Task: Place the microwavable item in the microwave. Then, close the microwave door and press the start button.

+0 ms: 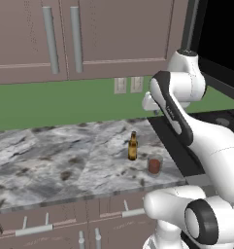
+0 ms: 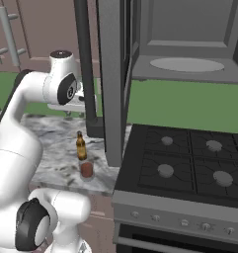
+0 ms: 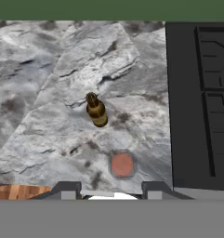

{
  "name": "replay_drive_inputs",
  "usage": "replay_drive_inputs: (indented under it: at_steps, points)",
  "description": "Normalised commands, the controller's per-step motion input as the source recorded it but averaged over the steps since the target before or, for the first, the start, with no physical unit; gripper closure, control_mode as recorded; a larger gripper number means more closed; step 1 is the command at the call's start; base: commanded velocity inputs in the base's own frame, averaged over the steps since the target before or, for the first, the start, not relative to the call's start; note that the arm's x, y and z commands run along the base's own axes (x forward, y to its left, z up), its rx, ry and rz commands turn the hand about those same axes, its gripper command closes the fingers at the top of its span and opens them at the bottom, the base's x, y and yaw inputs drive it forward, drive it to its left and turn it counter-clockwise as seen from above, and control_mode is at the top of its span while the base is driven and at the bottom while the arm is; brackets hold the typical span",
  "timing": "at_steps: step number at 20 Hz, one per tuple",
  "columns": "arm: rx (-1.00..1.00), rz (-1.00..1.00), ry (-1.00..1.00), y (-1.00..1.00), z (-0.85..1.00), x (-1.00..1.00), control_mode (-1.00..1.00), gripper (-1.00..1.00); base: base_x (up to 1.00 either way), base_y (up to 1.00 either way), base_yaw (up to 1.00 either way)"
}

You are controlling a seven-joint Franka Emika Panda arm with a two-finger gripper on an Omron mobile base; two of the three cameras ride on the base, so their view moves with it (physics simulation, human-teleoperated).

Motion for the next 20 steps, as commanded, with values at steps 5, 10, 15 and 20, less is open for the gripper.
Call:
replay_drive_inputs:
  at_steps: [5, 10, 15, 20]
  points:
    - [0.00, -0.01, -0.01, 0.00, -0.13, -0.15, -1.00, -1.00, 0.00, 0.00, 0.00]
    - [0.00, -0.27, -0.01, -0.01, -0.78, -0.40, -1.00, -1.00, 0.00, 0.00, 0.00]
    - [0.00, -0.41, 0.26, -0.05, -0.92, 0.00, -1.00, -1.00, 0.00, 0.00, 0.00]
    - [0.06, -0.28, 0.21, -0.31, -0.74, 0.00, -1.00, -1.00, 0.00, 0.00, 0.00]
